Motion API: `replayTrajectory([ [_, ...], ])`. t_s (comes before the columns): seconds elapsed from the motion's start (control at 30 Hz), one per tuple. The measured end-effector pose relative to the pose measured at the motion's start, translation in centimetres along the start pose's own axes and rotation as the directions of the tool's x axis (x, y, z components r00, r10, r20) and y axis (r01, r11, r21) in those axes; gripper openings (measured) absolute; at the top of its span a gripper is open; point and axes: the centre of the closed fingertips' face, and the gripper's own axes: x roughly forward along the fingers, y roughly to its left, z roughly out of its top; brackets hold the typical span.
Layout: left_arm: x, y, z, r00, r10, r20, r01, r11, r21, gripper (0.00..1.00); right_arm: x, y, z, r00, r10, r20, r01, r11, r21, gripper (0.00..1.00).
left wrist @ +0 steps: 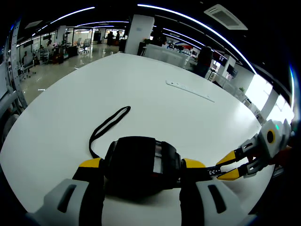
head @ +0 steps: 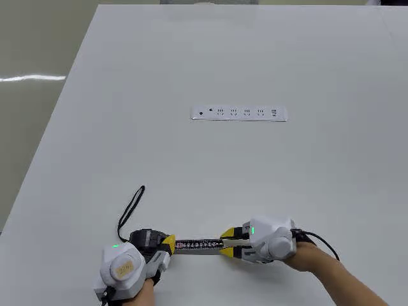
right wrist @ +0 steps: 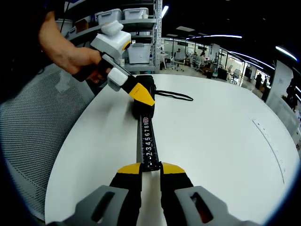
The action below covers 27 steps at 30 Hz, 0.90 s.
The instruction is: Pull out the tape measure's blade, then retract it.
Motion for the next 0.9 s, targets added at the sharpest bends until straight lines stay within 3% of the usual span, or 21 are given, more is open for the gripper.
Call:
replayTrajectory([
  [0.9, -0.1, 0.0, 0.0, 0.9999, -0.008, -0.010, 0.008, 1.000, -0.012, 0.62, 2.0, 0.2, 1.5, 0.9995, 0.023, 0.021, -0.023, 1.000, -0.006, 0.13],
])
